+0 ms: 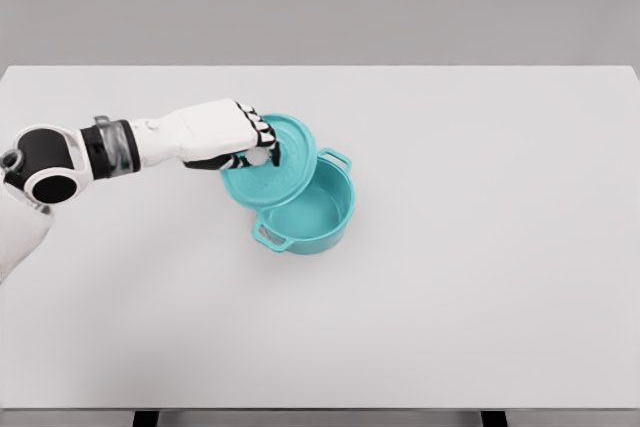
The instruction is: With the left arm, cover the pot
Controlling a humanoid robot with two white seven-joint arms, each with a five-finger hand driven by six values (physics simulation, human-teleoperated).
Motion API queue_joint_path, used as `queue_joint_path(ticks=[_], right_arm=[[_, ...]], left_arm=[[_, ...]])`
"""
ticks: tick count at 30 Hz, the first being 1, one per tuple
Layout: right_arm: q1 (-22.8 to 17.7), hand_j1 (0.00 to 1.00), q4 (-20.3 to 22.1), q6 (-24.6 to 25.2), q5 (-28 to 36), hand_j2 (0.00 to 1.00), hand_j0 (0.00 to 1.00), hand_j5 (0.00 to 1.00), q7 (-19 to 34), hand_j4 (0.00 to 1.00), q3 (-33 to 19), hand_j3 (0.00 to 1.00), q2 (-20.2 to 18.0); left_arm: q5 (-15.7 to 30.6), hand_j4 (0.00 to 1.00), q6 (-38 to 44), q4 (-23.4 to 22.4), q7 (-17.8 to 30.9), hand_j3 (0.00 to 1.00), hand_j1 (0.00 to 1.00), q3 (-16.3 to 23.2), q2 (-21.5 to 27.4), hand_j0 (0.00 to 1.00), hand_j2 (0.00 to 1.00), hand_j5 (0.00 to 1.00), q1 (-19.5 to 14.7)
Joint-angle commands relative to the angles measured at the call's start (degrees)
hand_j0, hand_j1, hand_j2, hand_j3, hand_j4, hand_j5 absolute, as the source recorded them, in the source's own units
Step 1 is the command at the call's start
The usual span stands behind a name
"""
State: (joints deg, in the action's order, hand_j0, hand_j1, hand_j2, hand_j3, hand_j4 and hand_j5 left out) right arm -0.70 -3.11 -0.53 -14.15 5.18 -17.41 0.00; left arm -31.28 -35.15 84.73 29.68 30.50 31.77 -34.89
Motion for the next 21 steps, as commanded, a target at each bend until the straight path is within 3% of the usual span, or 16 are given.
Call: queue_joint_path(ticks=[1, 12, 21], right_arm=[[0.0, 1.00, 0.0, 0.0, 0.0, 1.00, 1.00, 1.00, 0.0, 1.00, 0.0, 1.00, 0.0], [0.0, 1.00, -0.1, 0.0, 0.0, 1.00, 1.00, 1.00, 0.0, 1.00, 0.0, 1.00, 0.0], [0.0, 1.00, 0.0, 0.0, 0.0, 1.00, 1.00, 1.00, 0.0, 1.00, 0.0, 1.00, 0.0]], left_arm=[[0.4, 0.53, 0.2, 0.1, -0.1, 0.53, 0.53, 0.4, -0.5, 0.53, 0.53, 0.53, 0.0], [1.0, 0.53, 0.2, 4.4, -0.1, 0.53, 0.53, 0.4, -0.4, 0.53, 0.53, 0.53, 0.9], [1.0, 0.53, 0.2, 5.3, -0.1, 0.53, 0.53, 1.8, -1.2, 0.53, 0.53, 0.53, 1.0]])
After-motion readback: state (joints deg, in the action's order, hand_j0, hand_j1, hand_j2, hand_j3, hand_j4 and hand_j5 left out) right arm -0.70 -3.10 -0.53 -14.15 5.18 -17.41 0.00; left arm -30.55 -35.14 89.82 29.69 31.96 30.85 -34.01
